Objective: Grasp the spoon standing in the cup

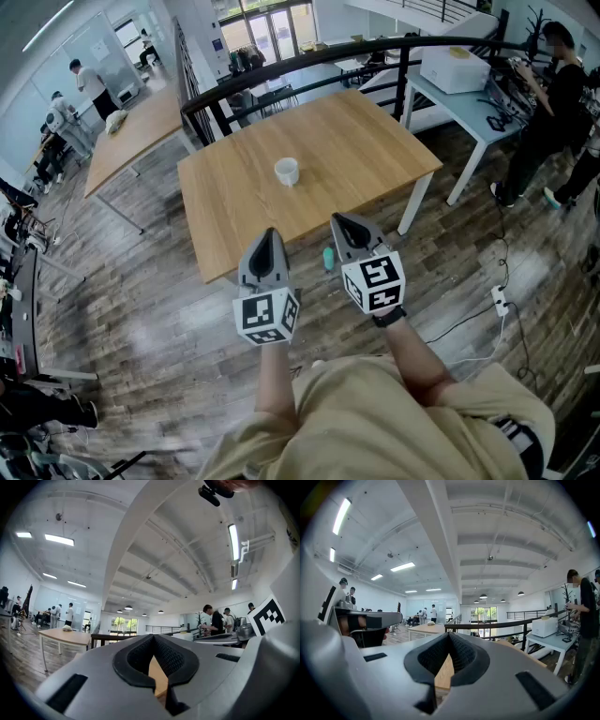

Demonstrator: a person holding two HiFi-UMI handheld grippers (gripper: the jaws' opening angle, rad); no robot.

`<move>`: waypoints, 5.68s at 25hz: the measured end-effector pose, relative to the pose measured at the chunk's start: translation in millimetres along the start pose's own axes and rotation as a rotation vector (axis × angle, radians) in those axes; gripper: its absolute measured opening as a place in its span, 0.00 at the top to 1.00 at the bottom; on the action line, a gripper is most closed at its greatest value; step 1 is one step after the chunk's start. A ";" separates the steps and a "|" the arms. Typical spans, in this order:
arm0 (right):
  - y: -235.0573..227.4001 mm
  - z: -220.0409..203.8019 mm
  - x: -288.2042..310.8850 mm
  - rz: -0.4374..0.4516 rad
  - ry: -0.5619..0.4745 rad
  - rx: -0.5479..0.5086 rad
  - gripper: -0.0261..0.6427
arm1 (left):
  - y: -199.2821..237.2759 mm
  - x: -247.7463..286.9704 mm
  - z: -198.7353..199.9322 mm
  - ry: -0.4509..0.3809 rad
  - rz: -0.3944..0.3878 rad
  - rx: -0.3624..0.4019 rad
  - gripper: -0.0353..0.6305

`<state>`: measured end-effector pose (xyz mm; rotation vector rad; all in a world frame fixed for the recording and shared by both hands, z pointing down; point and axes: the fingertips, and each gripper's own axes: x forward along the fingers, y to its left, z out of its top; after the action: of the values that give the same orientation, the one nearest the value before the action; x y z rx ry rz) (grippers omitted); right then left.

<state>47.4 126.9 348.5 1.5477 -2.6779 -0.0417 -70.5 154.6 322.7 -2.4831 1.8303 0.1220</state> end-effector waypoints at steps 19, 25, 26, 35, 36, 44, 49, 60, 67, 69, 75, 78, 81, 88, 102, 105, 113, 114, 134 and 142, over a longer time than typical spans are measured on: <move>-27.8 -4.7 -39.3 0.022 -0.058 0.109 0.94 | -46.2 -10.5 -11.2 0.006 0.003 0.006 0.94; -30.3 -12.9 -30.2 0.039 -0.044 0.108 0.94 | -45.4 -2.3 -18.1 0.015 0.003 0.005 0.94; -31.0 -14.7 -26.5 0.041 -0.042 0.109 0.94 | -43.5 1.2 -20.1 0.017 0.003 0.005 0.94; -52.7 -27.0 39.0 0.034 -0.033 0.094 0.94 | -15.2 71.4 -39.4 0.016 -0.029 -0.008 0.94; -57.0 -26.7 49.6 0.030 -0.035 0.088 0.94 | -11.2 82.4 -41.1 0.016 -0.037 -0.009 0.94; -80.1 -20.3 148.2 0.027 -0.034 0.029 0.94 | 42.1 169.8 -48.7 0.011 -0.038 -0.002 0.94; -83.7 -23.5 211.2 0.037 -0.008 0.016 0.94 | 86.2 218.7 -54.6 0.022 -0.014 0.002 0.94; -98.0 -30.9 334.9 0.052 0.027 0.020 0.94 | 159.6 309.8 -72.8 0.052 -0.004 -0.032 0.94; -116.8 -67.4 372.5 0.065 0.112 0.027 0.94 | 170.1 345.1 -105.8 0.085 -0.031 -0.053 0.94; -122.0 -74.7 383.6 0.076 0.124 0.022 0.94 | 174.3 354.7 -111.9 0.093 -0.026 -0.051 0.94; -148.3 -109.4 412.7 0.076 0.197 0.048 0.94 | 185.6 384.5 -144.2 0.155 0.000 -0.069 0.94; -154.1 -133.1 425.4 0.096 0.251 0.053 0.94 | 192.7 396.5 -161.6 0.182 0.016 -0.081 0.94; -158.0 -154.8 433.9 0.118 0.303 0.056 0.94 | 193.6 405.7 -175.0 0.202 0.024 -0.090 0.94; -154.1 -212.2 449.8 0.177 0.428 0.043 0.89 | 199.8 422.4 -207.6 0.243 0.053 -0.119 0.94; -157.5 -287.3 486.0 0.192 0.583 0.151 0.73 | 217.7 446.8 -255.6 0.316 0.108 -0.171 0.94; -157.4 -300.6 486.9 0.188 0.612 0.196 0.73 | 217.8 448.3 -261.5 0.326 0.113 -0.159 0.94; -155.5 -320.7 495.0 0.177 0.646 0.298 0.74 | 219.4 453.0 -275.2 0.354 0.123 -0.149 0.94; -155.9 -322.2 495.8 0.171 0.645 0.308 0.77 | 219.1 453.2 -276.5 0.356 0.123 -0.149 0.94; -158.4 -294.7 498.6 0.093 0.581 0.220 0.94 | 228.9 440.1 -260.1 0.334 0.136 -0.139 0.94; -158.6 -256.2 488.9 0.059 0.499 0.200 0.94 | 230.4 423.2 -252.0 0.338 0.132 -0.097 0.94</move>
<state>-44.9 -375.7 610.7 1.3013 -2.3753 0.5528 -158.0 -338.9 533.8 -2.5751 2.1635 -0.2228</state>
